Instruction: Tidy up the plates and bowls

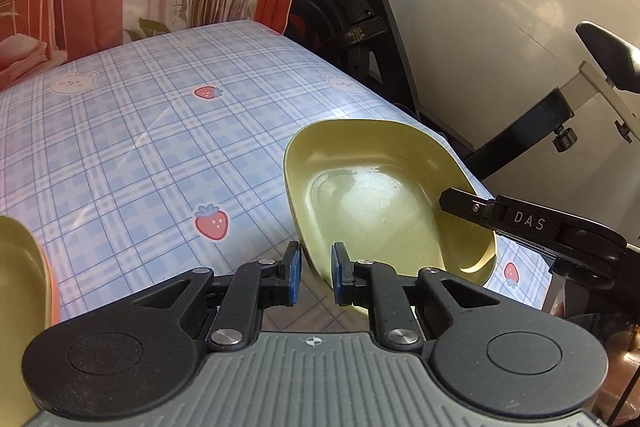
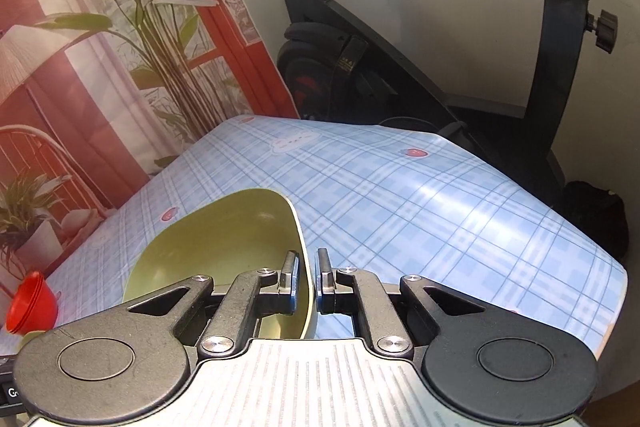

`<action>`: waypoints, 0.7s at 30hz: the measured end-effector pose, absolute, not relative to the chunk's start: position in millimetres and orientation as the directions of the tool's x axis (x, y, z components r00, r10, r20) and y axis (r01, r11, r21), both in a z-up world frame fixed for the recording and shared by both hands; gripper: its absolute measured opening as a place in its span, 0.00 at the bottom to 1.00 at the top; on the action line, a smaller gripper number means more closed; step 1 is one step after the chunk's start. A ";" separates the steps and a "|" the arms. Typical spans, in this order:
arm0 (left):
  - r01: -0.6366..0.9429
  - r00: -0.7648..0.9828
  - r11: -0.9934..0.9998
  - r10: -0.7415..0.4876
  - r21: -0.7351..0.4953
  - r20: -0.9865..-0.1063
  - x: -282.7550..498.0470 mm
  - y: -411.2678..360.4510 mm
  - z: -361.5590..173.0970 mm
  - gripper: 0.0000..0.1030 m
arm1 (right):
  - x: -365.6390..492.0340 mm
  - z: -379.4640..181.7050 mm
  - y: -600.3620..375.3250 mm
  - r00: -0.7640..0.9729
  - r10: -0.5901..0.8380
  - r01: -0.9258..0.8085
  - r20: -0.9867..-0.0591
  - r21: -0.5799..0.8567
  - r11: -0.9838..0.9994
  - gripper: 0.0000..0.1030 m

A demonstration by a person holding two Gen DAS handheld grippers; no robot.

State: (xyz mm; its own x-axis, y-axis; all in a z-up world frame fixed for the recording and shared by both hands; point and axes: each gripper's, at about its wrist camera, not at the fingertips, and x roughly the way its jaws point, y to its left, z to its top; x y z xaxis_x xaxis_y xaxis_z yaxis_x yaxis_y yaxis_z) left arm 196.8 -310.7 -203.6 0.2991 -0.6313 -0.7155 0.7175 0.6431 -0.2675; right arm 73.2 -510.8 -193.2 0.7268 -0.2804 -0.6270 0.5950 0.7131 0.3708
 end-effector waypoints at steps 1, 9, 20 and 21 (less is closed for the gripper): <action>0.716 0.304 0.645 -0.631 -0.266 -0.714 199.5 -303.9 -200.2 0.16 | 78.4 -187.8 -504.4 0.737 -0.265 0.576 -0.622 0.373 0.727 0.07; 0.656 0.430 0.718 -0.609 -0.233 -0.666 230.9 -225.1 -145.4 0.16 | 124.1 -141.8 -440.0 0.804 -0.134 0.430 -0.579 0.411 0.804 0.07; 0.603 0.595 0.785 -0.561 -0.142 -0.576 249.8 -149.0 -67.5 0.16 | 177.1 -71.3 -352.6 0.863 -0.043 0.256 -0.503 0.363 0.896 0.10; 0.598 0.603 0.789 -0.558 -0.139 -0.570 249.6 -142.6 -63.2 0.16 | 181.7 -67.9 -346.4 0.866 -0.032 0.243 -0.500 0.364 0.899 0.09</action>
